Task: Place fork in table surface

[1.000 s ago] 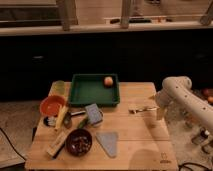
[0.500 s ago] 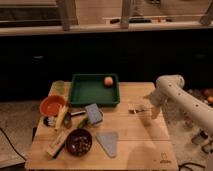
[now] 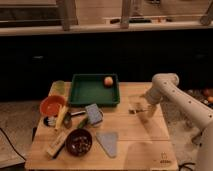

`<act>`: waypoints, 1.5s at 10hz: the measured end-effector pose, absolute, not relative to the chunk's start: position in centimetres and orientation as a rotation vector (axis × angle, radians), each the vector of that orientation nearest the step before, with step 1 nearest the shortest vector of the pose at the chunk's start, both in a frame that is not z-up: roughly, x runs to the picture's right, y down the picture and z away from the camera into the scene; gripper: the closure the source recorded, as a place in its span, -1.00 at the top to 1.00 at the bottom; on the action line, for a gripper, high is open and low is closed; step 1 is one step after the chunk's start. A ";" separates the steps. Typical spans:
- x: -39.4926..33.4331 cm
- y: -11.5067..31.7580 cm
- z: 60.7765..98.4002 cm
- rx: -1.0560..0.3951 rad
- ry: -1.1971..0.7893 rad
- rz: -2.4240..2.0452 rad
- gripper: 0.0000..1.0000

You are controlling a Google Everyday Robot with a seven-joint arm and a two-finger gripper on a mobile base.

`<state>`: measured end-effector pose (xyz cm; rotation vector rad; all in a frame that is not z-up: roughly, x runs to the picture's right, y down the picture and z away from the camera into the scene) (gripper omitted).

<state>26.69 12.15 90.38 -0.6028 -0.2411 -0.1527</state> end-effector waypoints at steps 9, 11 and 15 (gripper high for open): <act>25.9 13.5 92.7 -0.675 -0.258 -0.144 0.07; 25.7 13.5 93.2 -0.685 -0.258 -0.137 -0.33; 25.6 13.0 92.7 -0.687 -0.260 -0.142 -1.00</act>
